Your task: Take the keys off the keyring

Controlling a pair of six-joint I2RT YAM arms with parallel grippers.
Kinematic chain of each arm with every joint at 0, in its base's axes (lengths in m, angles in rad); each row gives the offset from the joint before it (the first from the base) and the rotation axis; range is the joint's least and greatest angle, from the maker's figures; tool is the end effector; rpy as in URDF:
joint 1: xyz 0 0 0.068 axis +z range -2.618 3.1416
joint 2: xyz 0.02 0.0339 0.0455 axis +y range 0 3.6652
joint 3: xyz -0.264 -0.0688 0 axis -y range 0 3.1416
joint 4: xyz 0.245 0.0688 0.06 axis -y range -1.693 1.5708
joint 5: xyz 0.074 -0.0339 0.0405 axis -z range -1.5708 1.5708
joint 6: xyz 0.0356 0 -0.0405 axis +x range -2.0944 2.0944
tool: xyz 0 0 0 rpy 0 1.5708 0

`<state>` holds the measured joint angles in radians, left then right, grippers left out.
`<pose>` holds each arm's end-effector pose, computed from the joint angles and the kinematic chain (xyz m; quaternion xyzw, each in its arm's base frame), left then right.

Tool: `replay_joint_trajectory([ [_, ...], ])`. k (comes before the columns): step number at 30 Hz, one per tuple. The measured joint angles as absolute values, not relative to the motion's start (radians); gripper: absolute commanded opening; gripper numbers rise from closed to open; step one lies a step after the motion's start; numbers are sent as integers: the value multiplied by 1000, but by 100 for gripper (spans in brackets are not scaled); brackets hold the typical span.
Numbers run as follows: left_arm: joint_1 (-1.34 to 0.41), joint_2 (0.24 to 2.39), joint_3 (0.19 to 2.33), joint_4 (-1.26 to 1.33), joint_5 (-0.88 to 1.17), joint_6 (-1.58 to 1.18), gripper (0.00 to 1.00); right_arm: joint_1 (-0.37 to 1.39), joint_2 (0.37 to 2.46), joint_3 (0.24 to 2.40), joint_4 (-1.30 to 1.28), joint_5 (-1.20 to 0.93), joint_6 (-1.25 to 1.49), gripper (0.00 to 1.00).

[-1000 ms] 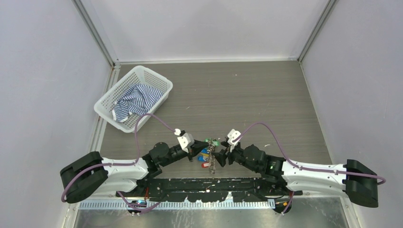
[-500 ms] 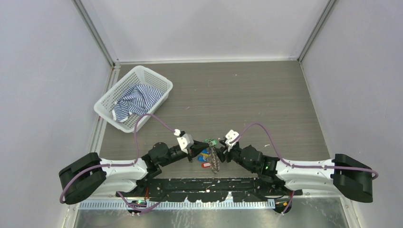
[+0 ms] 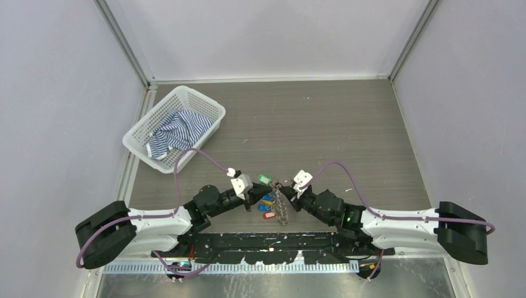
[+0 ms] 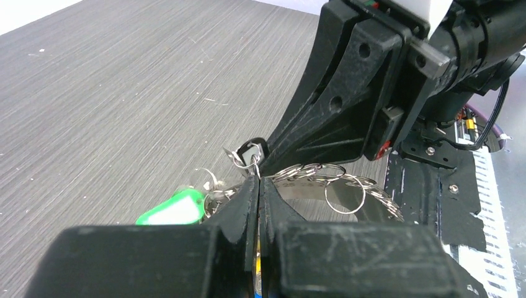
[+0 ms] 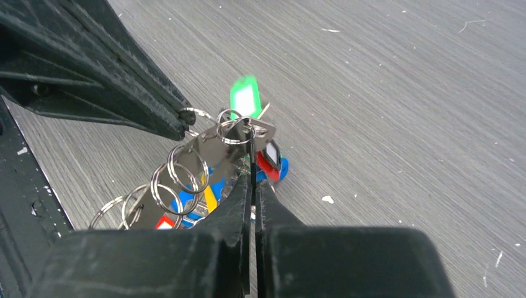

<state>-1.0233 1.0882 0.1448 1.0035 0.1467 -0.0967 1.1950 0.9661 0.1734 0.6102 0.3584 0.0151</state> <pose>0.0991 -0.1725 0.1908 0.3533 0.5878 -0.4282 0.5885 0.0814 0.1723 0.1788 -0.3260 0.6919 0.2454 0.5957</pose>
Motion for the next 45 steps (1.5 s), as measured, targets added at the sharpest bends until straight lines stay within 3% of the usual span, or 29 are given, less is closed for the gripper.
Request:
replay_joint_trajectory([
  [7,-1023,1027,189,873,139,-41,0,1198,842,281,360,366,-7,1],
  [19,-1023,1006,271,706,123,66,0,1198,891,520,-41,379,-17,1],
  [45,-1081,994,317,607,121,301,0,1185,994,811,-485,236,-24,1],
])
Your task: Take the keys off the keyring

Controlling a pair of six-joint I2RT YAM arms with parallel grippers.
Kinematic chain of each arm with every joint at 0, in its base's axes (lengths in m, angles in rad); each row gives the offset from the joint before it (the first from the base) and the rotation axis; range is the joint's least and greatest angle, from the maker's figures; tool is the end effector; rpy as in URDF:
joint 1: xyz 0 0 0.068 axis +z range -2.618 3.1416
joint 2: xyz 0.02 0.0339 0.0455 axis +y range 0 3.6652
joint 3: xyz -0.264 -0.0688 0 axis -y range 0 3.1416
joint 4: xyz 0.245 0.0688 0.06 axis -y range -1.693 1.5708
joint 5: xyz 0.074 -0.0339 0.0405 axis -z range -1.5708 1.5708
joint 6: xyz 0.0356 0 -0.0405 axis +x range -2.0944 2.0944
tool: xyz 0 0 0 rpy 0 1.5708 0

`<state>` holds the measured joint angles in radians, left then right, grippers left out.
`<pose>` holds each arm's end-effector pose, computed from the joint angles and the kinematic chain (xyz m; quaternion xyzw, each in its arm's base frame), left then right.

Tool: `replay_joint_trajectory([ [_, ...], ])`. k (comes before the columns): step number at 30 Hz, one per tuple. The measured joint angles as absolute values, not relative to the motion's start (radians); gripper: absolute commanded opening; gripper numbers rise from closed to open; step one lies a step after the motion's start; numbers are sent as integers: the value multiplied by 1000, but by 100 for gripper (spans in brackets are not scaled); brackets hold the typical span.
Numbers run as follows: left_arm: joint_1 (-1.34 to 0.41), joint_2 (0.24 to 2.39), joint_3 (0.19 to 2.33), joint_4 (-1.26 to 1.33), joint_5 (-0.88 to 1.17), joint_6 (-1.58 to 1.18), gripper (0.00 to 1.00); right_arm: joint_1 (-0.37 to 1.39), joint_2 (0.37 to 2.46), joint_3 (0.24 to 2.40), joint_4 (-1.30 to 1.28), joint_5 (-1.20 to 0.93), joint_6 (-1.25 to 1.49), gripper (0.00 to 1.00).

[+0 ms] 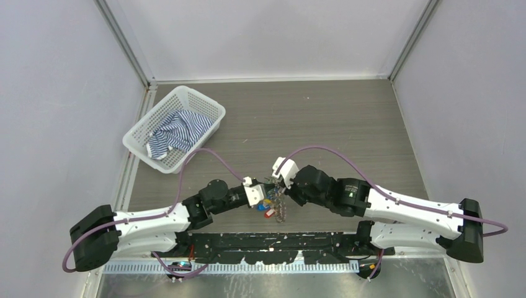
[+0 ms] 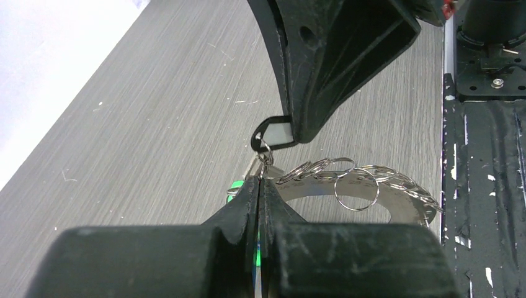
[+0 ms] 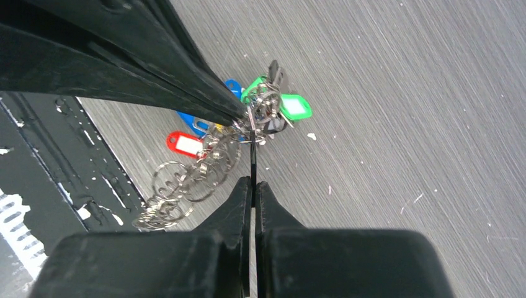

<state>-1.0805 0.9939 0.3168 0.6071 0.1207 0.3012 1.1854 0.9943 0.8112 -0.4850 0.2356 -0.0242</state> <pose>0.0968 -0.1905 0.2204 0.4969 0.5365 -0.2994 0.6129 0.0878 0.1944 0.2819 -0.4659 0.7643 0.1492 0.4202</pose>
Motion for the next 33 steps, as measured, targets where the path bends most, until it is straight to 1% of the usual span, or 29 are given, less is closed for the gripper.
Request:
replay_joint_trajectory([
  [4,-1090,959,298,609,105,310,0,1146,995,813,-501,231,-13,1],
  [13,-1107,930,266,652,78,317,0,1054,1008,813,-503,122,50,1],
  [26,-1107,899,231,685,52,281,0,1034,1039,796,-477,75,103,1],
  [33,-1107,872,216,740,19,251,0,1017,1064,762,-477,93,124,1],
])
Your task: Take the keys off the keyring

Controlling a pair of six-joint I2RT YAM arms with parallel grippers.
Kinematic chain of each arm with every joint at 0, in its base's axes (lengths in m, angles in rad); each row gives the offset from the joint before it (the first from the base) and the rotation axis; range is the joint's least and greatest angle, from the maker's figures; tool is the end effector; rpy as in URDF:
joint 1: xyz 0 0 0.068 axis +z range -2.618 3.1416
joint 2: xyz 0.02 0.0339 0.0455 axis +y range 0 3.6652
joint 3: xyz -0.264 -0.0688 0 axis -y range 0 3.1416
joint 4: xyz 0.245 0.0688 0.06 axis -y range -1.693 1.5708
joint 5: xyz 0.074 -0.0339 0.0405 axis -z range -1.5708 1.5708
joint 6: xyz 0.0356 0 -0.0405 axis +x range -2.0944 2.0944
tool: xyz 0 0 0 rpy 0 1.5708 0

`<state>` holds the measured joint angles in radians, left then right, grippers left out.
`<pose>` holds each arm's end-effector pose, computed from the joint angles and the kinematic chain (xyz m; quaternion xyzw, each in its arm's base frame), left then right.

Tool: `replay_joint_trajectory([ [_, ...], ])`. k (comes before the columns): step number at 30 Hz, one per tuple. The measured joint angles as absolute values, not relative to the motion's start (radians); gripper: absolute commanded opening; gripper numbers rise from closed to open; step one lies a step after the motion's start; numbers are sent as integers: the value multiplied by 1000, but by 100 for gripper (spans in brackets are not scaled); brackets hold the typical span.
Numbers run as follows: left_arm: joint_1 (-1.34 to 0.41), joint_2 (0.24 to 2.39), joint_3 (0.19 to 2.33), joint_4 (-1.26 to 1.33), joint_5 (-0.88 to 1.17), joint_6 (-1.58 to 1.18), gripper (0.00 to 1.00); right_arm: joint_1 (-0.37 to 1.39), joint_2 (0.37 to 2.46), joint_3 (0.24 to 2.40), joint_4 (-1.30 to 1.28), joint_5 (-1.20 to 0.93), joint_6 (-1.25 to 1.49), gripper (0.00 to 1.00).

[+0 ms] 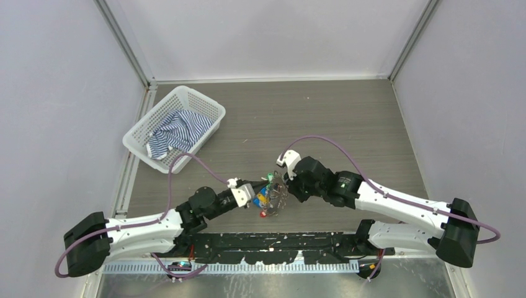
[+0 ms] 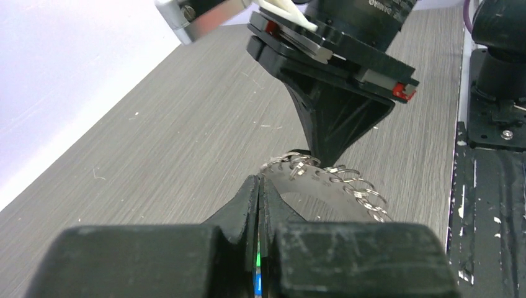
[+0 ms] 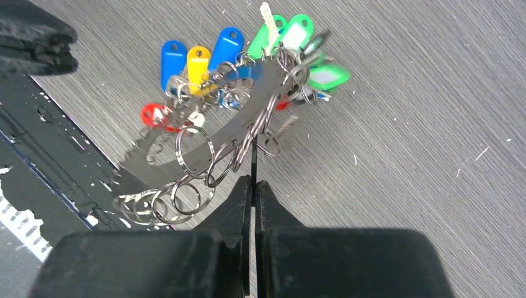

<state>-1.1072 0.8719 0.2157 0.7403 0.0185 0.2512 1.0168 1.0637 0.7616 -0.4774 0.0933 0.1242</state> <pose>0.0844 -0.1703 0.2229 0.4304 0.5223 -0.3112 0.6672 0.1193 0.1865 0.2517 -0.3816 0.8392 0.1717 0.3473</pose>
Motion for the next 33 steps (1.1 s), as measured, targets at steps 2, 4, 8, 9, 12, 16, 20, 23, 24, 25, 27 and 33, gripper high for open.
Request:
replay_joint_trajectory([
  [2,-1107,871,215,751,9,243,0,1016,1068,757,-481,97,128,1],
  [4,-1107,871,214,751,-1,239,0,1016,1065,757,-480,101,126,1],
  [8,-1107,889,214,752,-39,224,1,1019,1058,767,-487,115,88,1],
  [9,-1107,902,215,754,-54,220,1,1020,1057,775,-491,122,77,1],
  [12,-1106,950,228,751,-97,215,9,1029,1055,807,-498,143,23,1],
  [16,-1071,999,269,765,-116,175,20,1046,1053,848,-490,160,-59,1],
  [20,-987,998,273,792,-65,102,21,1057,1053,863,-468,171,-138,1],
  [23,-964,970,272,796,-15,62,18,1058,1053,870,-469,175,-182,1],
  [24,-964,952,271,795,4,55,16,1059,1053,875,-471,176,-192,1],
  [25,-964,933,271,795,29,47,15,1060,1053,880,-471,176,-202,1],
  [27,-964,898,269,795,75,29,15,1064,1053,894,-472,177,-216,1],
  [33,-964,806,253,756,152,-23,16,1090,1053,924,-472,178,-236,1],
])
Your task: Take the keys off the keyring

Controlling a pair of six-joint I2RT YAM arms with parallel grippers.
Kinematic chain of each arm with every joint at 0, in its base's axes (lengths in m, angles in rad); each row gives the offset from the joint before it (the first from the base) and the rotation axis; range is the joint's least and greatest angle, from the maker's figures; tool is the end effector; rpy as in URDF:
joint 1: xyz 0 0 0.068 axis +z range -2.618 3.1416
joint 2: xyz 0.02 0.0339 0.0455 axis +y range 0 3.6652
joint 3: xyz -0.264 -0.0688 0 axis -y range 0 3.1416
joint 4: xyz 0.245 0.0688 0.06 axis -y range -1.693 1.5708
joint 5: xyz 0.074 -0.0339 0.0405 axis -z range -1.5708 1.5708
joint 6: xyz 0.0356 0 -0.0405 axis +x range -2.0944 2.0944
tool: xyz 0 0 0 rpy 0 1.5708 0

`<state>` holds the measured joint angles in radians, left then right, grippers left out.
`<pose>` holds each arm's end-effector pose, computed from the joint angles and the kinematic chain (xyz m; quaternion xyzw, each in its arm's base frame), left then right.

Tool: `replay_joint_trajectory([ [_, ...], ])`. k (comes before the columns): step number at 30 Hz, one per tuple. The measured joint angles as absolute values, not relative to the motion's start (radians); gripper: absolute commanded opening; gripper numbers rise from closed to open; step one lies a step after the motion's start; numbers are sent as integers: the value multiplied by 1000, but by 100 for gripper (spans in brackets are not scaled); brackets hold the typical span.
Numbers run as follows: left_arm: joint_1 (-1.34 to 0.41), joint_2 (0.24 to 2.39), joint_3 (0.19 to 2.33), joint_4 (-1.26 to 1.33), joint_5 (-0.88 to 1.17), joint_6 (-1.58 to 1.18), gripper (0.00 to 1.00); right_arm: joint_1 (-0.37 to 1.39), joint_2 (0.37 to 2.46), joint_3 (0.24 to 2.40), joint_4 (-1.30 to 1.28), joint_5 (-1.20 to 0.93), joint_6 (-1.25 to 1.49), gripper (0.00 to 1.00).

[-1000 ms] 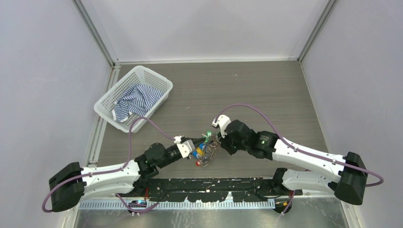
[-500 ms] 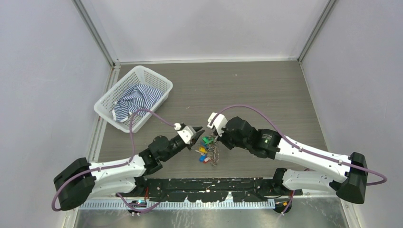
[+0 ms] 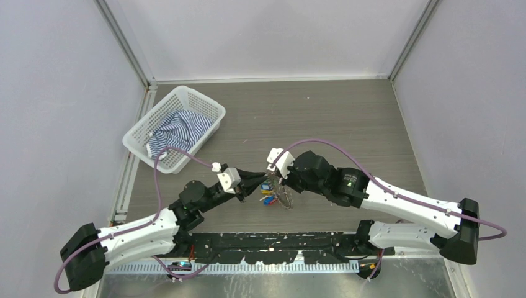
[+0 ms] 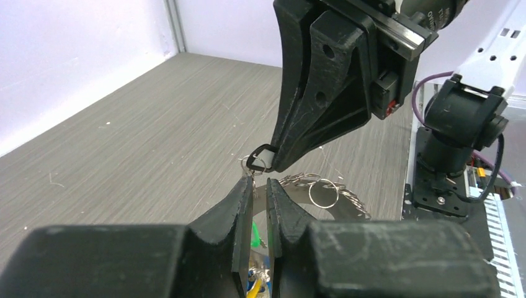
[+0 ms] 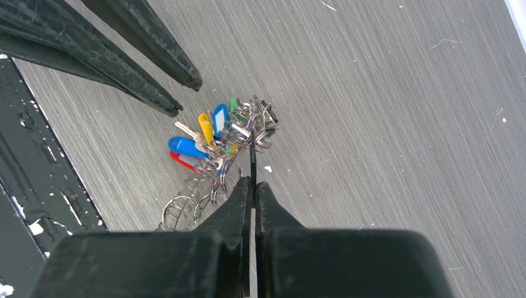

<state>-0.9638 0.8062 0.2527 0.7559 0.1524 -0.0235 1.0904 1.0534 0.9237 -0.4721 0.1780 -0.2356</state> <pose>0.1006 -0.1543 0.2482 0.3381 0.5351 -0.4085 0.6576 0.1119 0.2011 0.3090 -0.5099 0.7202 0.1207 0.4548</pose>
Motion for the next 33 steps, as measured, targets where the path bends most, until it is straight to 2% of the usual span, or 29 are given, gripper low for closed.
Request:
replay_joint_trajectory([
  [12,-964,814,189,727,195,-115,22,1129,1053,924,-480,186,-237,1],
  [22,-964,981,173,895,199,-185,25,1149,1053,927,-480,200,-236,1],
  [33,-964,1029,172,1014,202,-204,26,1161,1053,928,-479,201,-233,1],
])
